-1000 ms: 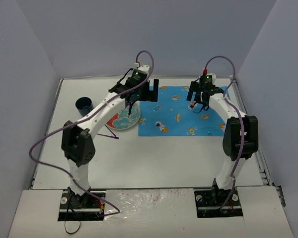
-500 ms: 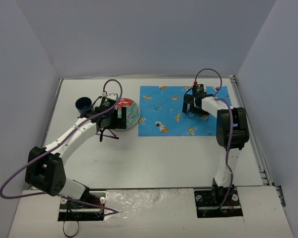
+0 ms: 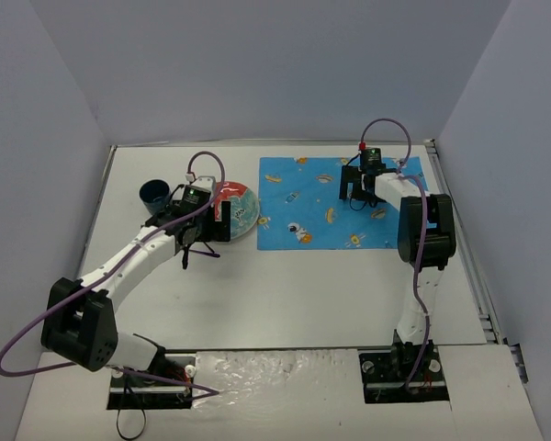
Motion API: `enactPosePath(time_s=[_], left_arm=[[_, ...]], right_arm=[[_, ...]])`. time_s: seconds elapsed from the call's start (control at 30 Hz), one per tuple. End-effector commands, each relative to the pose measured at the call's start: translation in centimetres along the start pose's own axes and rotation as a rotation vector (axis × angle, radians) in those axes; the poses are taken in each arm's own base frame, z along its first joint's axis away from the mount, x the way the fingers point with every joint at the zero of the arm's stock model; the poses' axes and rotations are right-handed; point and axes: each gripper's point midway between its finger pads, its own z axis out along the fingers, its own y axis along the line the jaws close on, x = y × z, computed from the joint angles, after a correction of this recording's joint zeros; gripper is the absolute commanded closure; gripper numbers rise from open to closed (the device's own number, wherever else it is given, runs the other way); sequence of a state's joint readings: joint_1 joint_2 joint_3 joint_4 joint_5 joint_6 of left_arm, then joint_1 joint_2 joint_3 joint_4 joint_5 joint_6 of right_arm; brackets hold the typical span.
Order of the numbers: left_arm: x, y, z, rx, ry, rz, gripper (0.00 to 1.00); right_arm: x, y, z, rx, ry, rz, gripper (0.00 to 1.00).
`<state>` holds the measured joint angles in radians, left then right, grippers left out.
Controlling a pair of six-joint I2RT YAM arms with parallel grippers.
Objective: Set the dinner table for one person
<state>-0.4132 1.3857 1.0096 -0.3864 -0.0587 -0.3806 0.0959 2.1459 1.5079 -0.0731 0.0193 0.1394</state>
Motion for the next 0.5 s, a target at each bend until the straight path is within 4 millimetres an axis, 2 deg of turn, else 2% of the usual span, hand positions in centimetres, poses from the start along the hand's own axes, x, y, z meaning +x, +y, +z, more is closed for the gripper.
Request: enactPosePath(time_s=[0.0,0.2,0.37,0.47], left_arm=[[-3.7,0.0,-0.9,0.005,-0.120,-0.009,0.03],[-3.9,0.4,-0.7,-0.001,-0.120,-0.016,0.03],[-4.0,0.5,-0.7,0.000,-0.118,-0.021,0.03],[-4.0,0.6,-0.7,-0.002,-0.117,-0.028,0.03]], right_arm=[[0.9,-1.5,1.5,0.003,0.051,-0.023,0.03],[-0.9,-1.6,2.6,-0.004,0.027,-0.014,0.03],[-2.9,-1.2,2.2,-0.016,-0.006,0.018,0.03],[-3.2,-1.1,2.0,-0.013,-0.012,0.047,0.03]])
